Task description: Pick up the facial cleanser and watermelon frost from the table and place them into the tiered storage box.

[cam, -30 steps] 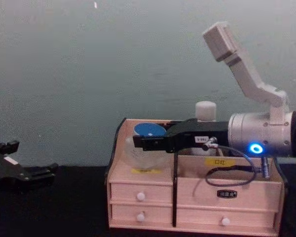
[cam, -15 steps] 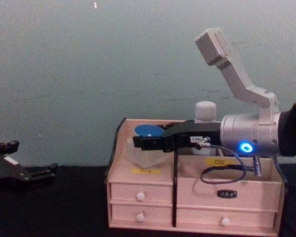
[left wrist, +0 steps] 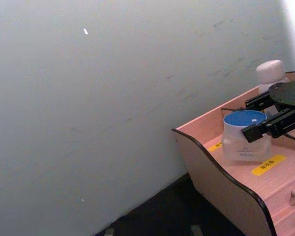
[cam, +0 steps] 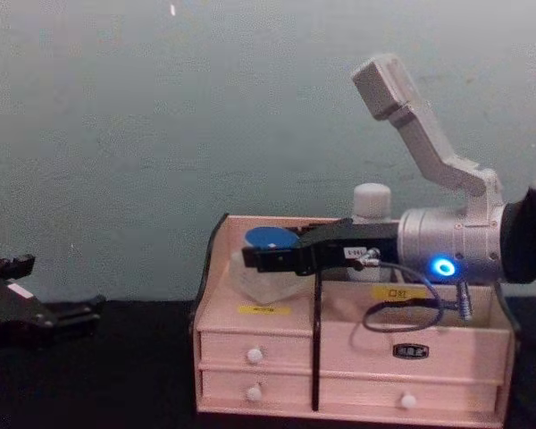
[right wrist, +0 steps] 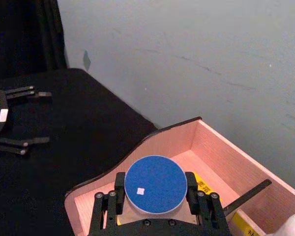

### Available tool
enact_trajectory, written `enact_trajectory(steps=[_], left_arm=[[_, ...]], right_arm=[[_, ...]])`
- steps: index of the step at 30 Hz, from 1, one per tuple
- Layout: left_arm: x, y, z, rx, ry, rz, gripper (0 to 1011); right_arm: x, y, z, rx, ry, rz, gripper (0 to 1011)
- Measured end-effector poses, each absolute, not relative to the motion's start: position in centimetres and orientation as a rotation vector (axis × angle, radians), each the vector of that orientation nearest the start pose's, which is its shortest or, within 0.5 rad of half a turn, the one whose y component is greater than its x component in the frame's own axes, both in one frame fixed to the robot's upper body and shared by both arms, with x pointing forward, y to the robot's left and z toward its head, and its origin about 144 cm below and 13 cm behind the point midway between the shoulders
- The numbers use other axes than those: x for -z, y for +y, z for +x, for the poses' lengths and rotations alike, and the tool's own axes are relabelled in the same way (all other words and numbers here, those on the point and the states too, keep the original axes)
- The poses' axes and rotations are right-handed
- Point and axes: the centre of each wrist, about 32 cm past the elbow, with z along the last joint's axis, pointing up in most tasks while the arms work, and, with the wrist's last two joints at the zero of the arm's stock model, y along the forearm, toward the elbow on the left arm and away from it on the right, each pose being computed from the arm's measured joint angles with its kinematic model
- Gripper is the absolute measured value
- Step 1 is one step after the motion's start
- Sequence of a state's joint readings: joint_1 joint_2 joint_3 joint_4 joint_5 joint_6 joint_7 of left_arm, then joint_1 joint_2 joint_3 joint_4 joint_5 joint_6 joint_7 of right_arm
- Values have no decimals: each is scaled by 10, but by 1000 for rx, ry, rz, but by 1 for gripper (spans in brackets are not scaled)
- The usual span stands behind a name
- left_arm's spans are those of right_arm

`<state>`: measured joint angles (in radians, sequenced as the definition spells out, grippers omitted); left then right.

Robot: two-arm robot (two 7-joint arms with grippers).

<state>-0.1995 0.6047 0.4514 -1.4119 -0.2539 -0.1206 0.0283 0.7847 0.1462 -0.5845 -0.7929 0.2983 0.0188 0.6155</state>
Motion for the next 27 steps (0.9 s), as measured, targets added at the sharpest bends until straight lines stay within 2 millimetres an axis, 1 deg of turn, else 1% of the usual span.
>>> enact_trajectory(steps=[11, 13, 15, 17, 18, 21, 23, 27], left_arm=[[-1140, 310, 489, -1248, -285, 304, 1001], [-1140, 310, 489, -1248, -285, 304, 1001], [-1140, 310, 489, -1248, -285, 304, 1001], [-1140, 310, 489, -1248, -285, 304, 1001], [-1140, 310, 489, -1248, -285, 304, 1002], [-1140, 310, 489, -1248, -285, 304, 1001], [-1140, 310, 489, -1248, -285, 304, 1001], [-1140, 310, 489, -1248, -285, 304, 1001]], right_arm=[[-1200, -177, 643, 648, -11, -243, 730], [-1200, -177, 643, 648, -11, -243, 746], [-1200, -177, 643, 648, -11, -243, 808], [-1200, -177, 643, 647, -11, -243, 840], [-1200, -177, 643, 647, -11, -243, 888], [-1200, -177, 643, 647, -11, -243, 932], [-1200, -177, 643, 647, -11, -243, 996], [-1200, -177, 643, 646, -11, -243, 1002]])
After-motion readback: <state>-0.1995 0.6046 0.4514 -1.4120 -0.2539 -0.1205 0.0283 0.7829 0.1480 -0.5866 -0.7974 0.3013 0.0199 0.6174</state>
